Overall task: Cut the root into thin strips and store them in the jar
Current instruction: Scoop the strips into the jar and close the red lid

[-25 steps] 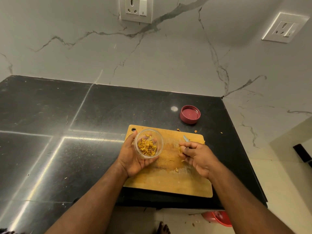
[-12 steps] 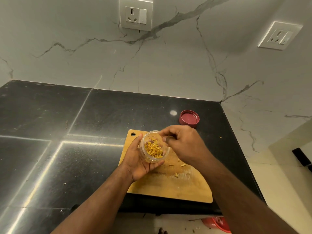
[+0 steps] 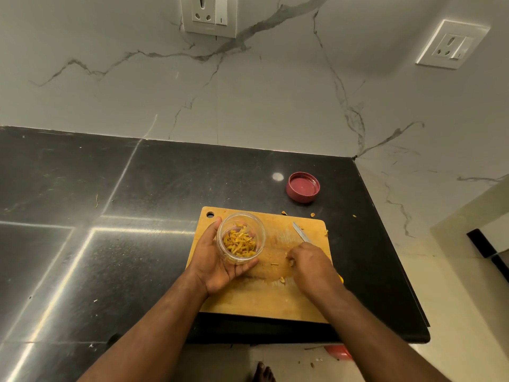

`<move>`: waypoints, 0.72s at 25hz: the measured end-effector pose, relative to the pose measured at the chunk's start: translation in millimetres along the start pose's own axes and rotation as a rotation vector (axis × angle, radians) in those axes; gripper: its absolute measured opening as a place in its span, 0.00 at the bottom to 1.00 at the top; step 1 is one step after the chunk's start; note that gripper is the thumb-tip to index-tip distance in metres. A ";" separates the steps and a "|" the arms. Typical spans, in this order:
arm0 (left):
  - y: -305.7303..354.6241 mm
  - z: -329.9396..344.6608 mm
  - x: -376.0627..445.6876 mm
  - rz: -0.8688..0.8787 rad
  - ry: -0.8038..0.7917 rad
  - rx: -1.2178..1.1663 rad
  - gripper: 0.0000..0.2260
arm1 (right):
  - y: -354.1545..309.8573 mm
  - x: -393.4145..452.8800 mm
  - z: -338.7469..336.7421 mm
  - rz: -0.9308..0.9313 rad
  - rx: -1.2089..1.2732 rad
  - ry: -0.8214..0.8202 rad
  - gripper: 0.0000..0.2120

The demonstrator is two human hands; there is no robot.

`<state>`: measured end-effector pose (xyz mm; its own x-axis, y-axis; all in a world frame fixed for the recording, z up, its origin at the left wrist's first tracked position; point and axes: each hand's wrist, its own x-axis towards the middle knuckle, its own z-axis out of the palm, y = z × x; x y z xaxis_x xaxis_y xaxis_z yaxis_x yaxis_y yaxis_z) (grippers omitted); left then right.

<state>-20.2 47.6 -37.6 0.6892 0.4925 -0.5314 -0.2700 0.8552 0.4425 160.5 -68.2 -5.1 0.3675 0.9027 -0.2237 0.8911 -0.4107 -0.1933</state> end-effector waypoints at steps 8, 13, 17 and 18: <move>-0.7 0.2 -1.6 0.004 0.002 -0.005 0.32 | -5.2 23.6 0.7 -0.077 0.071 0.003 0.16; -0.6 -0.4 -1.3 0.005 -0.003 0.011 0.33 | -12.6 -11.3 13.9 -0.323 0.018 0.011 0.15; -0.6 -0.8 0.0 0.003 -0.002 0.012 0.34 | 0.4 -23.5 14.7 -0.377 -0.033 -0.055 0.17; -0.6 -1.0 0.4 0.002 -0.005 0.011 0.34 | 1.5 -24.2 15.9 -0.390 -0.048 -0.056 0.18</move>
<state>-20.5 47.5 -38.8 0.6921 0.4938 -0.5265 -0.2642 0.8521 0.4519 148.7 -92.7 -15.1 -0.0153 0.9808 -0.1945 0.9728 -0.0303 -0.2296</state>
